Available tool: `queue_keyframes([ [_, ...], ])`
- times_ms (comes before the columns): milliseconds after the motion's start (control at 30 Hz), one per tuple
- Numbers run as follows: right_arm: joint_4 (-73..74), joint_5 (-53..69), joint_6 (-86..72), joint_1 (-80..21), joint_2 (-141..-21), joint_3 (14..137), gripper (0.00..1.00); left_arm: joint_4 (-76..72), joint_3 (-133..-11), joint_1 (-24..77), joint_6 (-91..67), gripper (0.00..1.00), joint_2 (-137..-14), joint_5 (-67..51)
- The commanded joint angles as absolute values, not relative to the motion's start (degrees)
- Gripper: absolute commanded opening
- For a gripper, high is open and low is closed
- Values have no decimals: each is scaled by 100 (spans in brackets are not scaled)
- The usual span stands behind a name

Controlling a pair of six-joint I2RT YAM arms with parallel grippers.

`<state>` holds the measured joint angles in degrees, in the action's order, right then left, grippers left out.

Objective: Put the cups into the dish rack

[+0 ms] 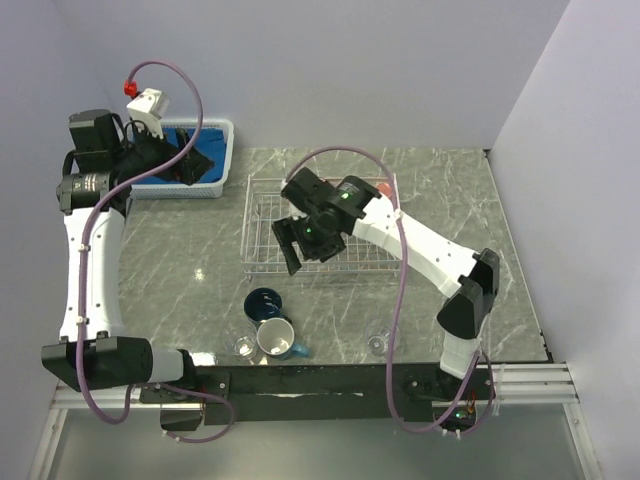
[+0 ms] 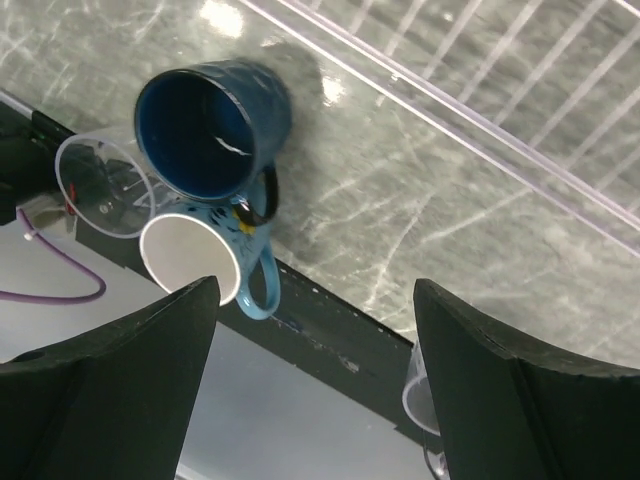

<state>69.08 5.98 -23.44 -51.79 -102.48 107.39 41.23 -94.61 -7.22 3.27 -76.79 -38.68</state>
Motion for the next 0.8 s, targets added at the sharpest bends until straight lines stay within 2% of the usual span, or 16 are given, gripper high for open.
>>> queue_keyframes([
  [0, 6847, 422, -2206, -5501, -10617, 11188, 85, 3719, -9062, -966, 124, 90, -7497, -4385],
  [200, 6619, 343, -2206, -5598, -10889, 11259, 82, 3244, -8482, -1125, -561, 91, -7374, -4334],
  [400, 6224, 255, -2303, -5765, -11065, 11004, 79, 3515, -8455, -1160, -343, 90, -7304, -4122],
  [700, 6090, -183, -2268, -6099, -11469, 10907, 77, 4033, -8946, -2328, -826, 89, -7813, -5737],
  [767, 6065, -211, -2250, -6143, -11540, 10881, 77, 4271, -9105, -2460, -739, 90, -7849, -5757],
])
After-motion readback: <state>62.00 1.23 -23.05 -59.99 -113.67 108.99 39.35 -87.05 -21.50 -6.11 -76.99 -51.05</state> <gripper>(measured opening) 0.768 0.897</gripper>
